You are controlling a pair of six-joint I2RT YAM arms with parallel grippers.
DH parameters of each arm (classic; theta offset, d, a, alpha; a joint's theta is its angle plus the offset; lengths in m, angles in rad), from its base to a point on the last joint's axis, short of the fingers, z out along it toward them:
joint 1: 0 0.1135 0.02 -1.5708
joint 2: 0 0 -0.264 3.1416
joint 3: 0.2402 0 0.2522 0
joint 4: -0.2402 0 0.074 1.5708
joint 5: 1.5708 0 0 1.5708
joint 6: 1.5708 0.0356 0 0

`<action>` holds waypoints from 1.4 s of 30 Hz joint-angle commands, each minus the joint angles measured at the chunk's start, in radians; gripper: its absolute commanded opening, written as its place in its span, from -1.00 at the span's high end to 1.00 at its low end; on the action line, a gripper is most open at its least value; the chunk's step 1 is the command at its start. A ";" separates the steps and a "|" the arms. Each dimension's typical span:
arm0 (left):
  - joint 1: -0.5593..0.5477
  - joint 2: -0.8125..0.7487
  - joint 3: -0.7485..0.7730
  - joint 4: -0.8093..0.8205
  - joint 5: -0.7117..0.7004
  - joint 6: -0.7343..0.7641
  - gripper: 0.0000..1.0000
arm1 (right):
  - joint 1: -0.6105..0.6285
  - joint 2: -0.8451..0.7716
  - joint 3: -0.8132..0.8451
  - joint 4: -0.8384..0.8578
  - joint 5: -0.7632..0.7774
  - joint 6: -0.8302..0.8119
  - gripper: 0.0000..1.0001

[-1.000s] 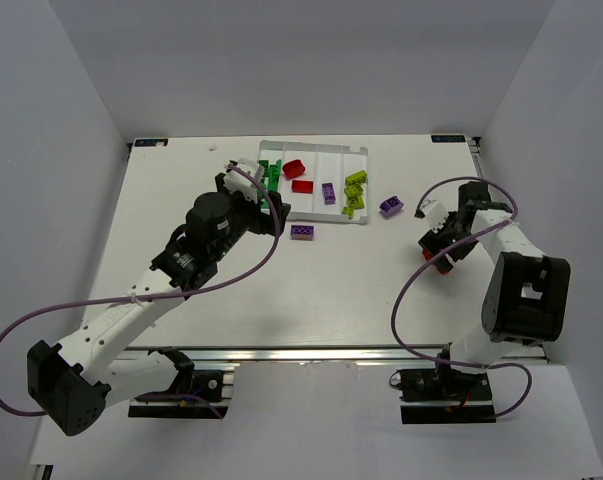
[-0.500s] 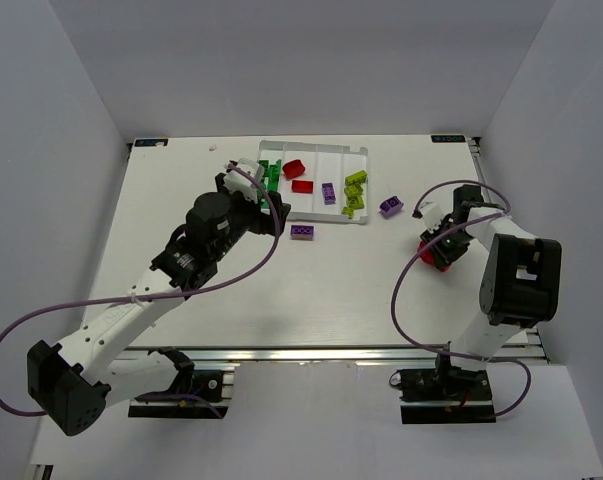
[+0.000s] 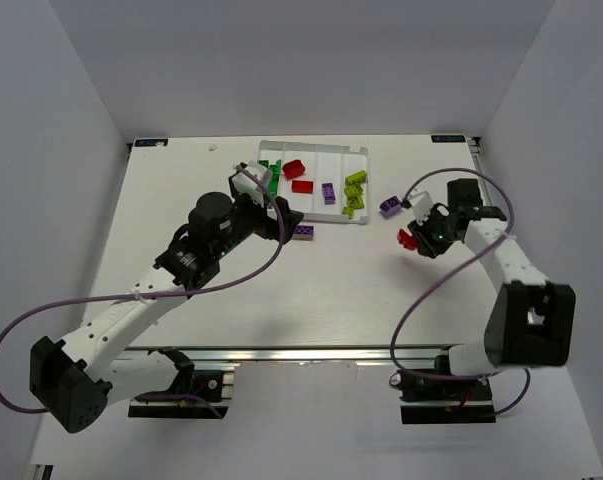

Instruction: Sort the legos into containers by color

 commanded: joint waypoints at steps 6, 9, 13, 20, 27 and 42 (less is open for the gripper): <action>0.004 0.036 -0.009 0.067 0.228 -0.041 -0.96 | 0.376 -0.242 0.005 0.173 -0.121 0.250 1.00; 0.006 0.025 -0.027 0.113 0.278 -0.057 -0.96 | 0.456 -0.224 0.036 0.251 -0.132 0.302 1.00; 0.007 0.031 -0.030 0.133 0.310 -0.083 -0.96 | 0.516 -0.198 0.056 0.326 -0.116 0.334 1.00; 0.026 0.059 -0.044 0.196 0.323 -0.220 -0.96 | 0.676 -0.282 -0.070 0.551 0.020 0.369 1.00; 0.061 0.157 -0.052 0.284 0.386 -0.380 -0.90 | 0.691 -0.466 -0.220 0.748 0.079 0.419 1.00; 0.090 0.208 -0.060 0.397 0.576 -0.480 -0.78 | 0.713 -0.494 -0.286 0.826 0.111 0.446 1.00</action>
